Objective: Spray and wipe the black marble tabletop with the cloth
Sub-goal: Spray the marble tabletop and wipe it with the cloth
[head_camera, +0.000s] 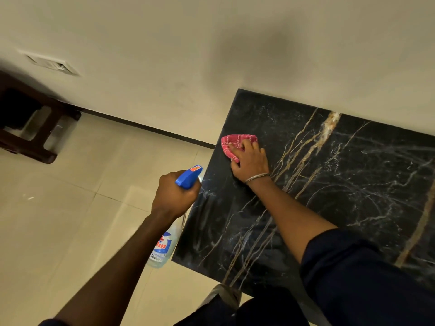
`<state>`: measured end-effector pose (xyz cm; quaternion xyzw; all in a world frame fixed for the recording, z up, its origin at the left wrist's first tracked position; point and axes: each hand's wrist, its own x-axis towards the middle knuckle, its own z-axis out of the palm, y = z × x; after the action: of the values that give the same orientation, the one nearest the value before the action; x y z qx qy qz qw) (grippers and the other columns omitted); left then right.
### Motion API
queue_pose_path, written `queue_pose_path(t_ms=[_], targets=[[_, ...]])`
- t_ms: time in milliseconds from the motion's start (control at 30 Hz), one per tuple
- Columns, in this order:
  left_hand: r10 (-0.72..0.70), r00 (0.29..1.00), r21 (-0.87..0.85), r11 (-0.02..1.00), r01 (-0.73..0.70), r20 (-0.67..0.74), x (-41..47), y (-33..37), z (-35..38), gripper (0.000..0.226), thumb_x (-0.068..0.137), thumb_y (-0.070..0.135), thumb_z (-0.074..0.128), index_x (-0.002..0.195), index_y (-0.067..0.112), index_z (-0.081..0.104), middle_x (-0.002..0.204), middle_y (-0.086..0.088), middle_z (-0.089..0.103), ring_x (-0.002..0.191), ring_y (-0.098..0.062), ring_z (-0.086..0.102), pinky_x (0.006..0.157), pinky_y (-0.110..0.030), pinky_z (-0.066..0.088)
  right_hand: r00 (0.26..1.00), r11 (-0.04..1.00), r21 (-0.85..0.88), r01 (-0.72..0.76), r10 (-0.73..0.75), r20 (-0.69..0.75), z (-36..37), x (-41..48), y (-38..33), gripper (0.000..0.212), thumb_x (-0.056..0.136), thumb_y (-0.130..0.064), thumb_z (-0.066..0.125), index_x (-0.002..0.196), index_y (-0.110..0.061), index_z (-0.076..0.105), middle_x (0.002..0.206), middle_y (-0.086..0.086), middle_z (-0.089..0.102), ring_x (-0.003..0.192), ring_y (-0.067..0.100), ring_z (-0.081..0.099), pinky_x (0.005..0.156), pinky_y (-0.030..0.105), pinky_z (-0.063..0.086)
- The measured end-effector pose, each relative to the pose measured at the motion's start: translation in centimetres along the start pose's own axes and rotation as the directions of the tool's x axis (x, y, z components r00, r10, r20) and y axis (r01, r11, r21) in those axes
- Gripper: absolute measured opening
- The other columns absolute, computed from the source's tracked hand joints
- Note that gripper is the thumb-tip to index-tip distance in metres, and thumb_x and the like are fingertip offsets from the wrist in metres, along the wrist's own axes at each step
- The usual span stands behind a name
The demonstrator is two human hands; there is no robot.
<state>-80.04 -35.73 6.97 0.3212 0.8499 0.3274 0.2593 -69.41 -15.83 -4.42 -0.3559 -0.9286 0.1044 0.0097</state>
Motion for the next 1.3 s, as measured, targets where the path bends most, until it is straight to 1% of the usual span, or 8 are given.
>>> queue_pose_path(t_ms=[133,300,433,533,767,933,1100,1300], targets=[[0.007,1.0,-0.013,1.0,-0.007,0.005,-0.9,-0.1,0.0,0.027,0.085,0.019,0.065,0.064,0.022,0.049,0.054,0.0,0.047,0.049,-0.013,0.041,0.052,-0.022,0.036,0.966,0.965,0.05,0.256,-0.258,0.035,2.0,-5.0,-2.8,0.059,0.082,-0.041,0.058,0.139,-0.033,0.047,0.129,0.012,0.049,0.117,0.034,0.048,0.089,0.045,0.045],[0.008,0.999,-0.004,1.0,-0.008,0.034,-2.3,-0.5,-0.1,0.023,0.086,0.018,0.065,0.068,0.02,0.051,0.054,0.003,0.048,0.048,-0.01,0.043,0.052,-0.017,0.035,0.714,0.72,0.039,0.692,-0.692,0.11,2.6,-7.7,-2.0,0.059,0.079,-0.047,0.062,0.136,-0.036,0.05,0.129,0.008,0.051,0.113,0.028,0.05,0.082,0.04,0.046],[-0.024,0.998,0.029,0.999,0.023,0.06,-3.4,-1.5,0.3,0.022,0.086,0.017,0.065,0.068,0.019,0.051,0.055,0.001,0.049,0.049,-0.011,0.043,0.052,-0.016,0.034,0.942,0.941,0.044,0.336,-0.336,-0.002,1.1,-4.4,0.7,0.052,0.082,-0.033,0.063,0.134,-0.03,0.054,0.123,0.014,0.053,0.105,0.033,0.053,0.075,0.04,0.048],[-0.049,0.996,0.039,0.998,0.046,0.07,-4.2,-2.0,0.5,0.019,0.086,0.017,0.064,0.071,0.017,0.053,0.057,-0.001,0.05,0.051,-0.011,0.044,0.053,-0.016,0.034,0.991,0.993,0.022,0.118,-0.119,0.06,-0.1,-2.8,1.2,0.052,0.09,-0.033,0.056,0.141,-0.033,0.048,0.131,0.011,0.046,0.115,0.032,0.046,0.087,0.043,0.047],[-0.062,0.996,0.063,0.996,0.058,0.07,-7.6,-2.8,1.1,0.026,0.082,0.022,0.067,0.064,0.023,0.049,0.054,0.002,0.047,0.049,-0.011,0.044,0.053,-0.019,0.035,0.931,0.936,0.057,0.346,-0.351,0.104,0.3,-6.1,2.0,0.052,0.088,-0.027,0.058,0.138,-0.036,0.051,0.13,0.009,0.049,0.107,0.031,0.048,0.081,0.041,0.047],[-0.057,0.997,0.062,0.997,0.054,0.053,-10.3,-3.2,1.0,0.026,0.077,0.029,0.063,0.059,0.029,0.044,0.05,0.007,0.043,0.044,-0.01,0.04,0.051,-0.017,0.032,0.991,0.994,0.053,0.1,-0.105,0.087,-1.2,-3.9,5.5,0.049,0.092,-0.028,0.058,0.14,-0.038,0.049,0.128,0.007,0.045,0.111,0.03,0.045,0.091,0.045,0.048],[-0.109,0.994,0.057,0.992,0.109,0.006,-13.1,-3.3,1.2,0.022,0.07,0.029,0.06,0.055,0.021,0.046,0.048,0.005,0.043,0.043,-0.009,0.038,0.048,-0.025,0.034,0.992,0.999,0.038,0.04,-0.044,0.115,-1.6,-3.5,4.9,0.049,0.092,-0.028,0.061,0.14,-0.035,0.05,0.13,0.009,0.044,0.118,0.033,0.043,0.097,0.048,0.046],[-0.157,0.983,-0.027,0.987,0.156,-0.092,-15.4,-3.5,1.5,0.032,0.082,0.012,0.065,0.059,0.023,0.046,0.05,0.004,0.046,0.042,-0.008,0.04,0.047,-0.016,0.034,0.946,0.957,0.062,0.282,-0.288,0.149,-0.8,-4.6,1.6,0.049,0.092,-0.03,0.06,0.139,-0.035,0.05,0.129,0.011,0.044,0.116,0.033,0.043,0.097,0.048,0.047]])
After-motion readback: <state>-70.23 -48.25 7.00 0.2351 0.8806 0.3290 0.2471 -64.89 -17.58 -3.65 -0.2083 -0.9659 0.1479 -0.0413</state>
